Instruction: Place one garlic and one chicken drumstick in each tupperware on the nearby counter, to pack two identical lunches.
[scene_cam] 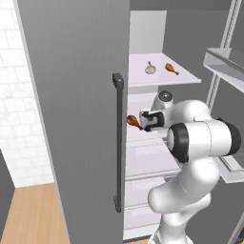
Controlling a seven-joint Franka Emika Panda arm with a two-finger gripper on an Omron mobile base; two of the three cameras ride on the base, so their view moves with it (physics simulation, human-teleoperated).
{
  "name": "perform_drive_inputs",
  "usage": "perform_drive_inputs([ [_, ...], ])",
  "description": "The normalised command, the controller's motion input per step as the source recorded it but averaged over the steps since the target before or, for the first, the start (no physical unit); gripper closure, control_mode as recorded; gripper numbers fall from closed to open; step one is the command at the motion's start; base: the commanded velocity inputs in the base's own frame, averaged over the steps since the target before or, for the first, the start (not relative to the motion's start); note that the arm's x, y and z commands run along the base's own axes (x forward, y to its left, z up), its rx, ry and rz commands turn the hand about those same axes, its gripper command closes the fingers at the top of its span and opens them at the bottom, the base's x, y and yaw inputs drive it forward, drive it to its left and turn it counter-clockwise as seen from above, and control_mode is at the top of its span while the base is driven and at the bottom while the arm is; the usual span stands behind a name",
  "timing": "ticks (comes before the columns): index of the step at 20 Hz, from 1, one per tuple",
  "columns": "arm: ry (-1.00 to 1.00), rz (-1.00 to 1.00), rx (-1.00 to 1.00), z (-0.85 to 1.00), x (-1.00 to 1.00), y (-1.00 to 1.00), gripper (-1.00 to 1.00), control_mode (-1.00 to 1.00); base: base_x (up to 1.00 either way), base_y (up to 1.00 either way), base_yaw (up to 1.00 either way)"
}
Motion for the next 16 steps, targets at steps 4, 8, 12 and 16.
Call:
perform_drive_inputs([
  [4, 0.01, 0.0, 0.02, -0.14, 0.43, 0.0, -1.0, -1.0, 0.0, 0.0, 0.0],
  [8, 0.01, 0.0, 0.0, -0.26, 0.39, 0.0, -1.0, -1.0, 0.0, 0.0, 0.0],
  [12, 0.01, 0.0, 0.0, -0.29, 0.38, 0.0, -1.0, -1.0, 0.0, 0.0, 0.0],
  [16, 0.0, 0.0, 0.0, -0.25, 0.37, 0.0, -1.0, -1.0, 0.0, 0.0, 0.0],
])
